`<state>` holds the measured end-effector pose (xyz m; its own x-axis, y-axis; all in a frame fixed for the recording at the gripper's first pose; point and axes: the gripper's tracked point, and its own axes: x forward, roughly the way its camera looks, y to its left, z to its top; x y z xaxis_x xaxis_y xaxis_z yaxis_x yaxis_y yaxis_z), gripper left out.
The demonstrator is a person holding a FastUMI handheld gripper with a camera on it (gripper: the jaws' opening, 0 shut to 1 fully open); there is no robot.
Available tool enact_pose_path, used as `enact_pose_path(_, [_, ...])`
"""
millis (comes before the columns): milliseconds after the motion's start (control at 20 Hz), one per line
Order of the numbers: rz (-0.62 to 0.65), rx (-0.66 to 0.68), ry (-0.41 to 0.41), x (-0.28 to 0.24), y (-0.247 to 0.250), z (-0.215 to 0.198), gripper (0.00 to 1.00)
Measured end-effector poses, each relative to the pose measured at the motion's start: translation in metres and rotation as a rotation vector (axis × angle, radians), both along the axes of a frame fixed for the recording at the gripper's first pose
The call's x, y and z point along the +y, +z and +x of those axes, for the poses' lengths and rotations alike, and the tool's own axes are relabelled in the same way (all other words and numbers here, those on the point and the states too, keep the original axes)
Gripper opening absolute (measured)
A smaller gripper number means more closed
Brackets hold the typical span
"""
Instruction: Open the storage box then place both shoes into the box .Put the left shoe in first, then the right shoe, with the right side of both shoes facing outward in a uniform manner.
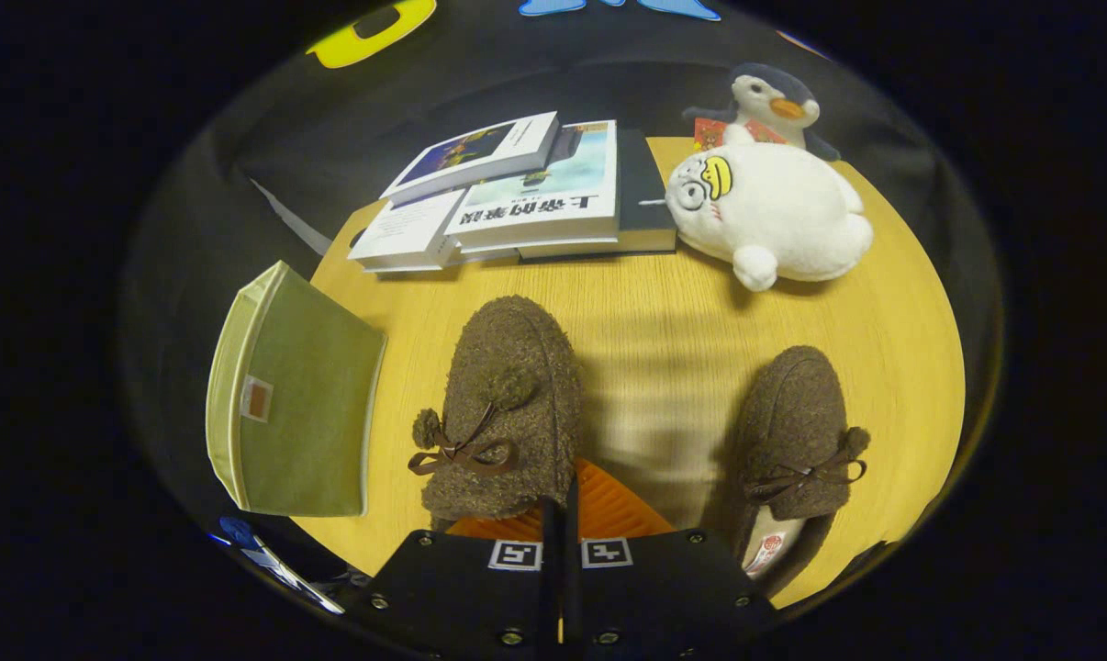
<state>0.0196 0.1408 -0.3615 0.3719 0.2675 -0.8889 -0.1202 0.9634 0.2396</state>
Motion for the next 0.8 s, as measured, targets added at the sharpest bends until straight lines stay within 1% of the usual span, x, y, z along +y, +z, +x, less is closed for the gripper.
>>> enact_pose_path(200, [0.024,-0.028,-0.025,0.016,0.040,0.003,0.01])
enact_pose_path(350, [0.042,-0.044,-0.028,0.036,0.067,0.004,0.02])
enact_pose_path(600, [0.110,-0.030,-0.014,0.085,0.103,0.004,0.01])
enact_pose_path(800, [0.166,-0.024,0.038,0.136,0.127,0.006,0.01])
